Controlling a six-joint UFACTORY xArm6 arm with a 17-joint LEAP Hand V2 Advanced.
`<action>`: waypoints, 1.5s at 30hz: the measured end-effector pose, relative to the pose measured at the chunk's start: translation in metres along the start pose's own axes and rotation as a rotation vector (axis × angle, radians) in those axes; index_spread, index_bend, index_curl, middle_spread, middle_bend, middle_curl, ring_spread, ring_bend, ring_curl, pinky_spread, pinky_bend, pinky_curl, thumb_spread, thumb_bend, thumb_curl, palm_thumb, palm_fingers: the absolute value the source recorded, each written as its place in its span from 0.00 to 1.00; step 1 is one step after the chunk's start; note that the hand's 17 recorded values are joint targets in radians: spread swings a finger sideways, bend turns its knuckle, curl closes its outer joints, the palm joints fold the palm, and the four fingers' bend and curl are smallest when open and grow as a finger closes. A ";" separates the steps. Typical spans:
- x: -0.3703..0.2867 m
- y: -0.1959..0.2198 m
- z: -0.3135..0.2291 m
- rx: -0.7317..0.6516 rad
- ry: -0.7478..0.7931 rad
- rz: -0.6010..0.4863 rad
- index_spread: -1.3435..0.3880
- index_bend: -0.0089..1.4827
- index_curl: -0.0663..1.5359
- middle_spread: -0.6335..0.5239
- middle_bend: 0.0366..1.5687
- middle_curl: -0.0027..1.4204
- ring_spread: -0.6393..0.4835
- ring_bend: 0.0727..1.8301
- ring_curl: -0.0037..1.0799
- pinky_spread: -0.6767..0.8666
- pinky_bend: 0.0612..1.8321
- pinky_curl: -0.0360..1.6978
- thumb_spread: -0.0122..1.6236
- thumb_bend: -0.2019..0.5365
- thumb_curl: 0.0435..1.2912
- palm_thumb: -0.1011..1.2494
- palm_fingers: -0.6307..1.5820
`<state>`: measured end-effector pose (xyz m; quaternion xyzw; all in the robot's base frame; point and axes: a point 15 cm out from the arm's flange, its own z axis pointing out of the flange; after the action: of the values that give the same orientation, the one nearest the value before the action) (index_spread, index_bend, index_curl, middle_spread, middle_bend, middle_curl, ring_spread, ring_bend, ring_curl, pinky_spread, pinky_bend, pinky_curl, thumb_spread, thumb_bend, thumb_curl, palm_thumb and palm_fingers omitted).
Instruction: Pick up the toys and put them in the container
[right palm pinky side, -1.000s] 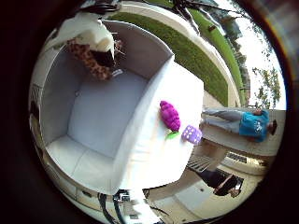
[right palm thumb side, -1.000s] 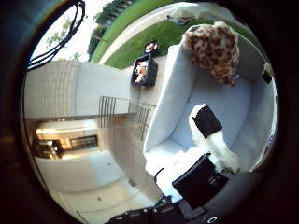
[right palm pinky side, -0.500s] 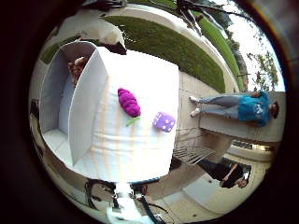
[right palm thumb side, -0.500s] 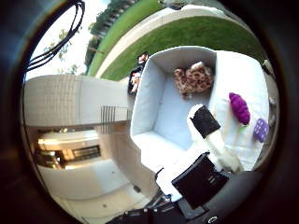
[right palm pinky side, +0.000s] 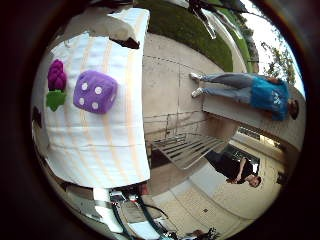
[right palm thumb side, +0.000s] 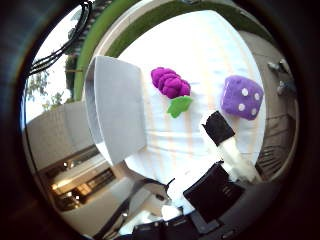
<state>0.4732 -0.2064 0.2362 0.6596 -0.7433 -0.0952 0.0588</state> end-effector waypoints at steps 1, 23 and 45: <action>0.006 0.001 0.009 -0.013 0.013 0.000 0.64 0.12 0.19 0.64 0.10 0.24 0.85 0.23 0.28 0.77 0.40 0.21 0.72 0.24 0.31 0.59 0.31; 0.010 0.004 0.042 -0.037 0.095 -0.049 0.54 0.16 0.12 0.42 0.57 0.50 0.61 0.67 0.58 0.68 0.66 0.30 0.67 0.26 0.34 0.75 0.80; -0.255 0.123 -0.158 0.062 -0.034 -0.397 0.25 0.46 0.06 0.35 0.72 0.71 0.48 0.77 0.72 0.55 0.80 0.46 0.75 0.26 0.40 0.81 0.71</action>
<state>0.4185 0.0503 0.4267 0.7928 -0.6023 -0.0931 0.0060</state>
